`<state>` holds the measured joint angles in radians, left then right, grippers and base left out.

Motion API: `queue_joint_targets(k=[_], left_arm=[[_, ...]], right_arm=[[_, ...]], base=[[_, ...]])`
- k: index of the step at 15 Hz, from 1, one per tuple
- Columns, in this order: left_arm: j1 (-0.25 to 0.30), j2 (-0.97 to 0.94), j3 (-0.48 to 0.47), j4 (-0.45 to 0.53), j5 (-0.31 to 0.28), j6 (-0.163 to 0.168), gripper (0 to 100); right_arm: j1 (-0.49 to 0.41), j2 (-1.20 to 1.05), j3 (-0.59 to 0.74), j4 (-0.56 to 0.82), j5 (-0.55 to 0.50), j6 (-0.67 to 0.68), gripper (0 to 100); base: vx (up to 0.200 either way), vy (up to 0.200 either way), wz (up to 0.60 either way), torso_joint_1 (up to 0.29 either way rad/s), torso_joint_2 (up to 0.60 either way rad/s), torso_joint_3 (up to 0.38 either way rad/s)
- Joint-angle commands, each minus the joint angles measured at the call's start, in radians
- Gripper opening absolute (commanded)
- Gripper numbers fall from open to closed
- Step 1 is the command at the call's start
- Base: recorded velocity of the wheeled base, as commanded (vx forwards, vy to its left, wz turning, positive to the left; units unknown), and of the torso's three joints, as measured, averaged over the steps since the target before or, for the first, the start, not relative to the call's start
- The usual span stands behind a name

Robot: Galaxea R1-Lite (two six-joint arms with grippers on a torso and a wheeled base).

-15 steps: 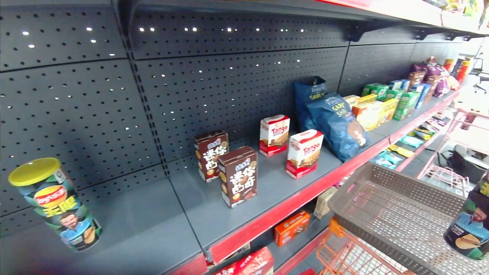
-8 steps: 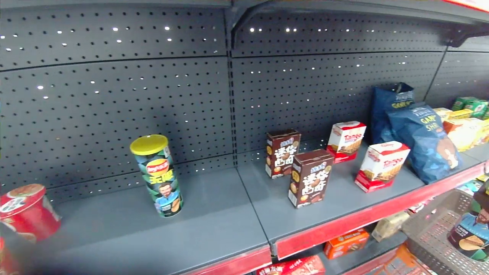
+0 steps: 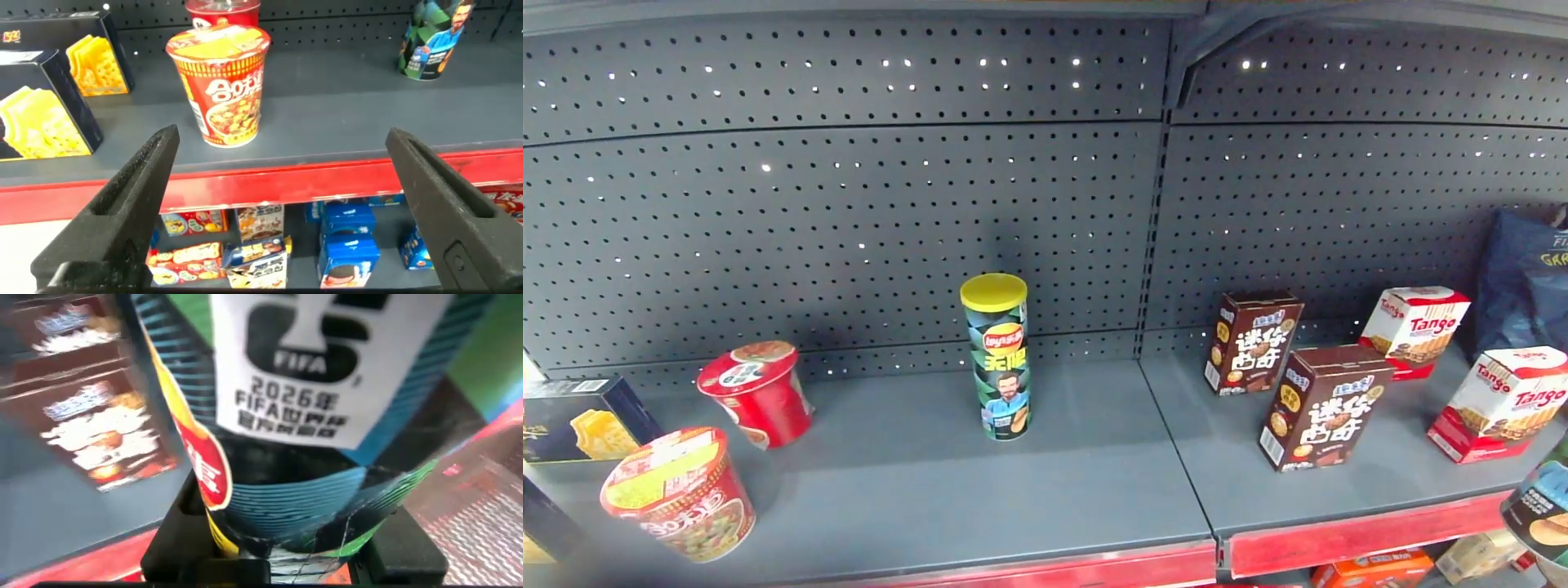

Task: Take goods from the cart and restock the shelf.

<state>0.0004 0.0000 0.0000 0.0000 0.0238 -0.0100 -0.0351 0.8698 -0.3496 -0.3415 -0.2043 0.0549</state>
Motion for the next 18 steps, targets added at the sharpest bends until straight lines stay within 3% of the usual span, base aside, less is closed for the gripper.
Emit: queue_joint_targets(k=[1, 3, 6, 14, 18], left_arm=[[0.000, 0.000, 0.000, 0.000, 0.001, -0.001, 100], [0.000, 0.000, 0.000, 0.000, 0.001, -0.001, 100], [0.000, 0.000, 0.000, 0.000, 0.001, -0.001, 100], [0.000, 0.000, 0.000, 0.000, -0.007, 0.007, 100], [0.000, 0.000, 0.000, 0.000, -0.012, 0.008, 100]], right_arm=[[-0.022, -0.222, 0.029, 0.087, 0.111, -0.021, 0], [-0.009, -0.368, 0.043, 0.208, 0.269, -0.078, 0], [0.043, -0.462, 0.026, 0.299, 0.342, -0.078, 0], [0.135, -0.566, 0.100, 0.303, 0.388, -0.078, 0], [0.133, -0.566, 0.086, 0.351, 0.382, -0.078, 0]], base=[[0.000, 0.000, 0.00, 0.000, 0.00, 0.000], [0.000, 0.000, 0.00, 0.000, 0.00, 0.000], [0.000, 0.000, 0.00, 0.000, 0.00, 0.000], [0.000, 0.000, 0.00, 0.000, 0.00, 0.000], [0.000, 0.000, 0.00, 0.000, 0.00, 0.000]])
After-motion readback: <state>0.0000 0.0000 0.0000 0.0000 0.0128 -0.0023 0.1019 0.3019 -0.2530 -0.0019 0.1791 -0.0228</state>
